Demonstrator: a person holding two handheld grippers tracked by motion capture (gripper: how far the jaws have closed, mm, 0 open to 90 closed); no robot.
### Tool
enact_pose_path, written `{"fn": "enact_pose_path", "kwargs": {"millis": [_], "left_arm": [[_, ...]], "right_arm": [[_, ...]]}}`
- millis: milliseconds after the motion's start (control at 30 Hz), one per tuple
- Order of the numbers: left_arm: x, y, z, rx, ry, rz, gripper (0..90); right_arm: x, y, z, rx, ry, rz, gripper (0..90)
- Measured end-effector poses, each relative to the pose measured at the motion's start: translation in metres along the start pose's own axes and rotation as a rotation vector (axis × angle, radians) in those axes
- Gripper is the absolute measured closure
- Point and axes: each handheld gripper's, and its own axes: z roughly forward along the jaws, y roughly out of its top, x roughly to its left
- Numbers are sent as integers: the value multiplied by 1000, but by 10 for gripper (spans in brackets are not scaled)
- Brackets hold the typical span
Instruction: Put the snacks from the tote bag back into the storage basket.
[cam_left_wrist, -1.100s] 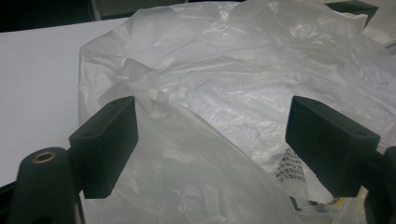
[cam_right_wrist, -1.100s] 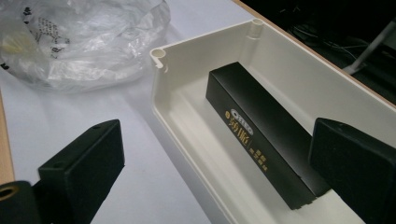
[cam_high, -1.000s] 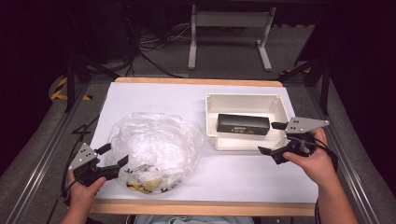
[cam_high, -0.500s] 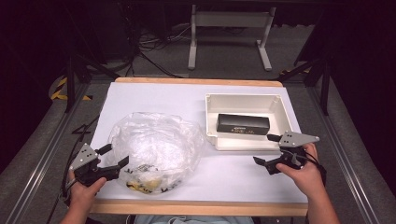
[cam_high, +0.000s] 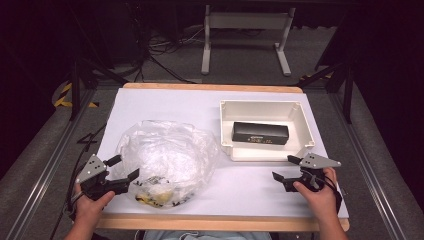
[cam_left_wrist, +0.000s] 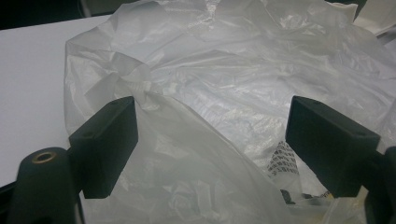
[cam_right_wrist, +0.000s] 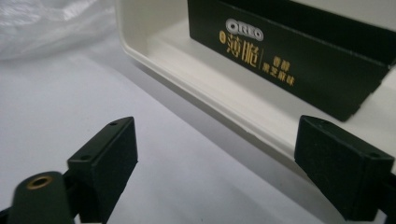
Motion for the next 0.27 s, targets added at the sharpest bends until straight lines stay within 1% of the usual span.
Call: {"fn": "enact_pose_path", "kwargs": {"millis": [33,67,133,200,267], "left_arm": [[0,0,0,0,-2,-2,181],[1,0,0,1,-3,-3,181],[1,0,0,2,-2,-3,181],[1,-1,-1,1,-2,-1,181],[1,-1,-1,0,-3,-1,181]], "right_arm": [[0,0,0,0,0,0,164],[2,0,2,35,-16,-3,175],[3,1,2,38,-13,-3,175],[7,1,2,33,-2,11,175],[8,0,3,38,-5,11,183]]}}
